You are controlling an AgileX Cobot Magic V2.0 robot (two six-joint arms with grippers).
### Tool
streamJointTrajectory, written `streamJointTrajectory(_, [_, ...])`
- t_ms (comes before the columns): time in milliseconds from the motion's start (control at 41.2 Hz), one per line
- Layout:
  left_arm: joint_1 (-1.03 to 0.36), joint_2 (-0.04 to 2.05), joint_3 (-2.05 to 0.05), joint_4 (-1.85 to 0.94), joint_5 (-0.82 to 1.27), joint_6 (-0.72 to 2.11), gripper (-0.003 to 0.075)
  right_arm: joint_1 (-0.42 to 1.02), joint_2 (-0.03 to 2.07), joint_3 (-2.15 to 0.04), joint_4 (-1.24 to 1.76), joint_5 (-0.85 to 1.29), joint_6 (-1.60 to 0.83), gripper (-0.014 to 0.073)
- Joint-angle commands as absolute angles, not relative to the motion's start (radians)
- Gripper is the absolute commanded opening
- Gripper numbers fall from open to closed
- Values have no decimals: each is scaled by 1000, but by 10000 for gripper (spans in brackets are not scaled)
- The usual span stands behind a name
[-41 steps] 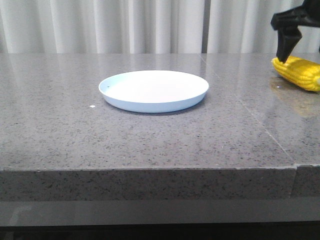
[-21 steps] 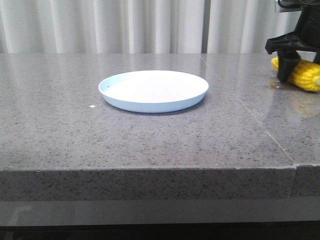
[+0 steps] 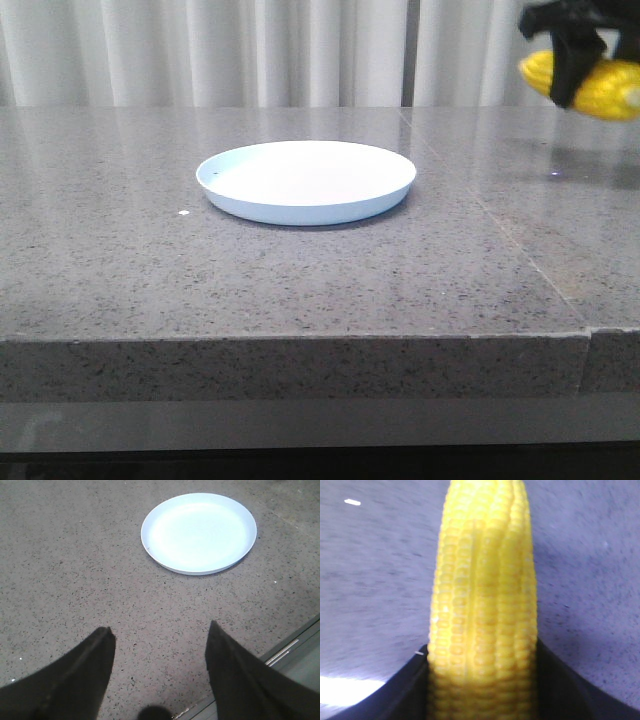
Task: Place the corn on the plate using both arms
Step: 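Lift the corn cob with the right gripper and carry it over the plate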
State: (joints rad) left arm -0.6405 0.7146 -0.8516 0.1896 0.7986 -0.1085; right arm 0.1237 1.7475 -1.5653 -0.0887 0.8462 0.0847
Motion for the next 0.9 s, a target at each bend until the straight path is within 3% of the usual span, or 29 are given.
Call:
streamJointTrajectory(0, [-649, 711, -878, 197, 730, -120, 400, 187, 1672, -1654, -100, 894, 75, 261])
streamJointTrajectory(170, [-649, 711, -878, 197, 730, -120, 400, 311, 1671, -1747, -43, 988, 75, 261])
streamJointTrajectory(486, [-649, 711, -878, 197, 730, -120, 400, 495, 1695, -1763, 47, 912, 75, 261])
streamJointTrajectory(874, [-649, 711, -878, 197, 730, -120, 400, 532, 1835, -1763, 103, 890, 75, 261])
